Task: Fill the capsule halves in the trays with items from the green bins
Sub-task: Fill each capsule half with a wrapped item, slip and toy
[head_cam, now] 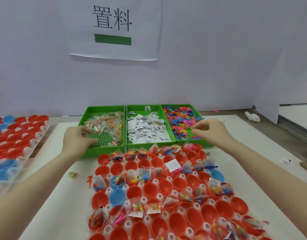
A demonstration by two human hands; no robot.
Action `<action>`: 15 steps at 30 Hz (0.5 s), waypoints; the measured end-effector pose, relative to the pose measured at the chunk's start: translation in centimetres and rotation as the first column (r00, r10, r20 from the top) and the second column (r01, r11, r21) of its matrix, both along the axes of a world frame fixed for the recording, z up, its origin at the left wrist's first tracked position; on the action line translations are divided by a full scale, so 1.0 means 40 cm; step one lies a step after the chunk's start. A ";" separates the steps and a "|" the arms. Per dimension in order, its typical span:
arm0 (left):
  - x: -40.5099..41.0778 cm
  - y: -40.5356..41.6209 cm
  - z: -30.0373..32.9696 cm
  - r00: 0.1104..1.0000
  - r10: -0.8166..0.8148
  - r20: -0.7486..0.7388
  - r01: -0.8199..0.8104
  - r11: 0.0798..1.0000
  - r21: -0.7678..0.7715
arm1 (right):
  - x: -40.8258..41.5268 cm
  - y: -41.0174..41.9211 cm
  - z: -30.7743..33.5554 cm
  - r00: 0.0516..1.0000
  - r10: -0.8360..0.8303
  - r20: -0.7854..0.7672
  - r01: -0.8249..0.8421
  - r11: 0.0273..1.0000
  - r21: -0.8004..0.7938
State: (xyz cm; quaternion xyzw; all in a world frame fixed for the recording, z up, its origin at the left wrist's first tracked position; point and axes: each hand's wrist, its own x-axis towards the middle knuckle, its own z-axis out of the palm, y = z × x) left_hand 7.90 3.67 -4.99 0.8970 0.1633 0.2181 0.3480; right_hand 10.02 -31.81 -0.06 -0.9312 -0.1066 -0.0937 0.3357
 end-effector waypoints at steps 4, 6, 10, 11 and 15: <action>-0.019 0.018 -0.012 0.996 0.042 0.080 -0.041 0.999 -0.014 | 0.099 0.036 -0.044 0.994 -0.106 -0.014 0.104 0.990 -0.099; -0.028 0.023 -0.016 0.992 0.034 0.119 -0.033 0.999 -0.010 | 0.122 0.048 -0.063 0.991 -0.119 -0.063 0.105 0.976 -0.193; -0.038 0.021 -0.016 0.981 0.029 0.192 -0.016 0.998 -0.069 | 0.143 0.067 -0.086 0.977 -0.159 -0.141 0.115 0.953 -0.279; -0.039 0.020 -0.015 0.976 0.051 0.213 -0.035 0.996 -0.079 | 0.145 0.072 -0.091 0.975 -0.166 -0.150 0.117 0.950 -0.289; -0.045 0.021 -0.002 0.958 0.100 0.270 -0.060 0.986 -0.153 | 0.146 0.083 -0.099 0.965 -0.235 -0.119 0.210 0.959 -0.193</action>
